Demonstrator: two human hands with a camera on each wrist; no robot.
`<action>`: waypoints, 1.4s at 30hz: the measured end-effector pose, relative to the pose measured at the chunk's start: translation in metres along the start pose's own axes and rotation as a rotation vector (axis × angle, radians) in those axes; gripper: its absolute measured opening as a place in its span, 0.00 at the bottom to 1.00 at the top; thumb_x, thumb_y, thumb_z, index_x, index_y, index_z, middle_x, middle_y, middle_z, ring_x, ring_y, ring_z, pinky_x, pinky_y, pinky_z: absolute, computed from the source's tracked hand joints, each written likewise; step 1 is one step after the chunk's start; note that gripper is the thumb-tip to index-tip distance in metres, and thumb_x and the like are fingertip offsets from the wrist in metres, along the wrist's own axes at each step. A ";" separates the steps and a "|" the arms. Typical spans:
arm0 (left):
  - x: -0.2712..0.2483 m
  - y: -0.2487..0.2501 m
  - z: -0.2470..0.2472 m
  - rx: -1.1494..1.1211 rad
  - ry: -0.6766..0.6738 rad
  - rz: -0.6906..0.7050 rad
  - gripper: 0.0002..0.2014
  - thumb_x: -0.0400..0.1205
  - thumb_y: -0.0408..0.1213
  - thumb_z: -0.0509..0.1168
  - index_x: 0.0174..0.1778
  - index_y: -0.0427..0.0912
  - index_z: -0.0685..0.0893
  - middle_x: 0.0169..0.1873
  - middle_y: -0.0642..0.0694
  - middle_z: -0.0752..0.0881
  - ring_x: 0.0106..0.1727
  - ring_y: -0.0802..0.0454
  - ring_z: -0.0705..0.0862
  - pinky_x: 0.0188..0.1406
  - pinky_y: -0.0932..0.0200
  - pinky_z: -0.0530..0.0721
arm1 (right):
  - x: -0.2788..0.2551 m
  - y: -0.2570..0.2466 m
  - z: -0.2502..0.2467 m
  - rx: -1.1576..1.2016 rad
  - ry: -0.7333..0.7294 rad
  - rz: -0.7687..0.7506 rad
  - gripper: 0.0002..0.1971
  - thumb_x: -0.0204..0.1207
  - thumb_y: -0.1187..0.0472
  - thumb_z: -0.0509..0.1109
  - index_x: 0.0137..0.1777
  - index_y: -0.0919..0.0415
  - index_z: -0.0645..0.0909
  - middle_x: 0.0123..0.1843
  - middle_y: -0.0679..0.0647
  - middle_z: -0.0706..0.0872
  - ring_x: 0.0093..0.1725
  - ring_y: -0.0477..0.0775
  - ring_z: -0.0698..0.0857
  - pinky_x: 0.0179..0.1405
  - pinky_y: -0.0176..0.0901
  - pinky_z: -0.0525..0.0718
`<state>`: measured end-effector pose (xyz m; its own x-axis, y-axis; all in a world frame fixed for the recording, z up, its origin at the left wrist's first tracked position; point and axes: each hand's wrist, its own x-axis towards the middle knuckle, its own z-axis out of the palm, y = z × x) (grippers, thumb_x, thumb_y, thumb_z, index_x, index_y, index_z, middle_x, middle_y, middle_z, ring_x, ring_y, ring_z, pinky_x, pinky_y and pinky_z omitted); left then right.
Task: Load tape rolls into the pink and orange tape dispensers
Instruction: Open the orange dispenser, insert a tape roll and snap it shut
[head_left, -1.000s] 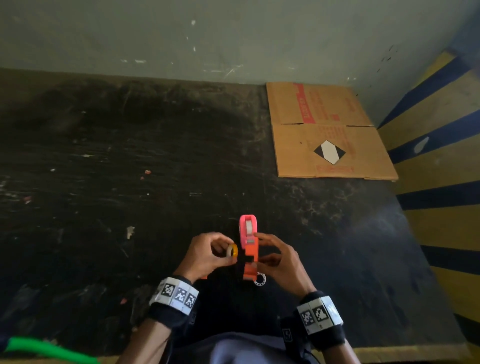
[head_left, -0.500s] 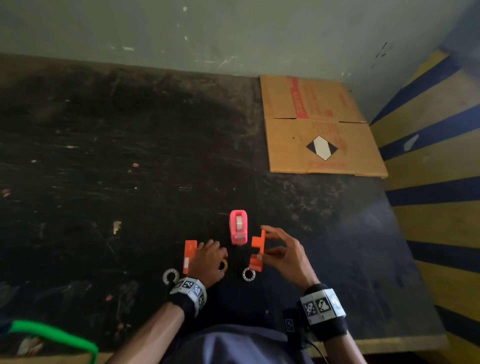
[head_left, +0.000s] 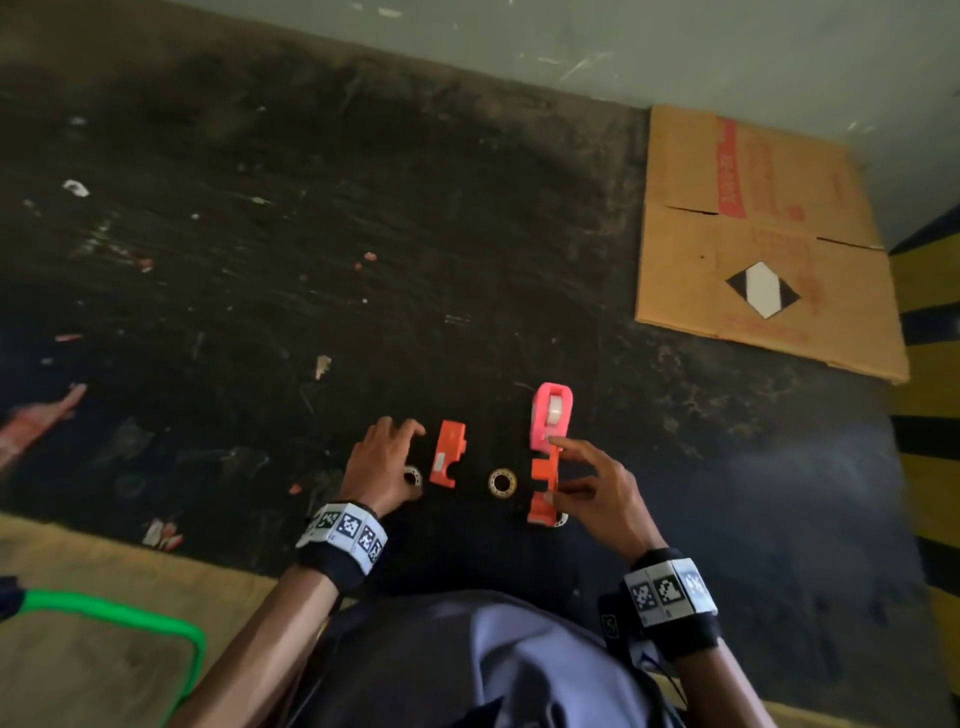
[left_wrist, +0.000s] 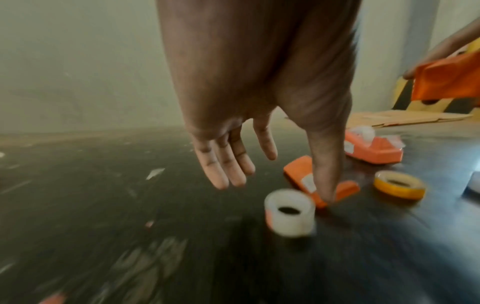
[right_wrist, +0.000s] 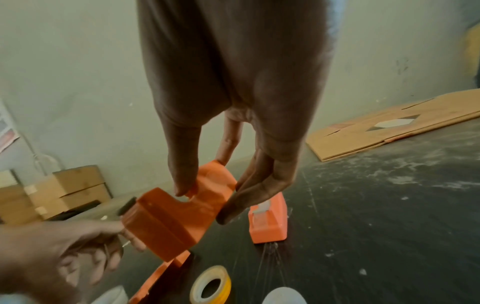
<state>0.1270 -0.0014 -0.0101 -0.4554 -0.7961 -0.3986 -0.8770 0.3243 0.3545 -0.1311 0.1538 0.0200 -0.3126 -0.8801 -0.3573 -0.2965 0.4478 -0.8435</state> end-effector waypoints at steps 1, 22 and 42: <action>-0.004 -0.009 0.004 -0.021 -0.024 -0.027 0.39 0.61 0.40 0.83 0.68 0.54 0.74 0.61 0.45 0.75 0.65 0.42 0.80 0.61 0.46 0.82 | 0.003 -0.002 0.003 -0.018 -0.013 -0.002 0.35 0.66 0.74 0.85 0.71 0.50 0.82 0.66 0.55 0.87 0.46 0.54 0.96 0.45 0.38 0.92; -0.001 -0.020 0.009 -0.374 0.021 0.062 0.15 0.66 0.30 0.76 0.43 0.49 0.82 0.39 0.49 0.85 0.40 0.51 0.87 0.47 0.45 0.89 | 0.019 -0.039 0.023 -0.072 -0.078 -0.051 0.36 0.67 0.68 0.87 0.75 0.48 0.80 0.67 0.56 0.87 0.52 0.52 0.95 0.57 0.54 0.94; -0.016 0.080 -0.100 -1.290 -0.091 0.291 0.25 0.73 0.31 0.76 0.68 0.38 0.85 0.59 0.36 0.90 0.60 0.48 0.89 0.62 0.54 0.87 | -0.001 -0.121 0.022 0.204 0.180 -0.351 0.32 0.69 0.72 0.85 0.73 0.57 0.80 0.64 0.46 0.87 0.50 0.50 0.95 0.52 0.42 0.92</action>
<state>0.0797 -0.0144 0.1093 -0.6536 -0.7276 -0.2085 0.0045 -0.2792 0.9602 -0.0753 0.0969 0.1138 -0.3825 -0.9236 0.0249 -0.2341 0.0708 -0.9696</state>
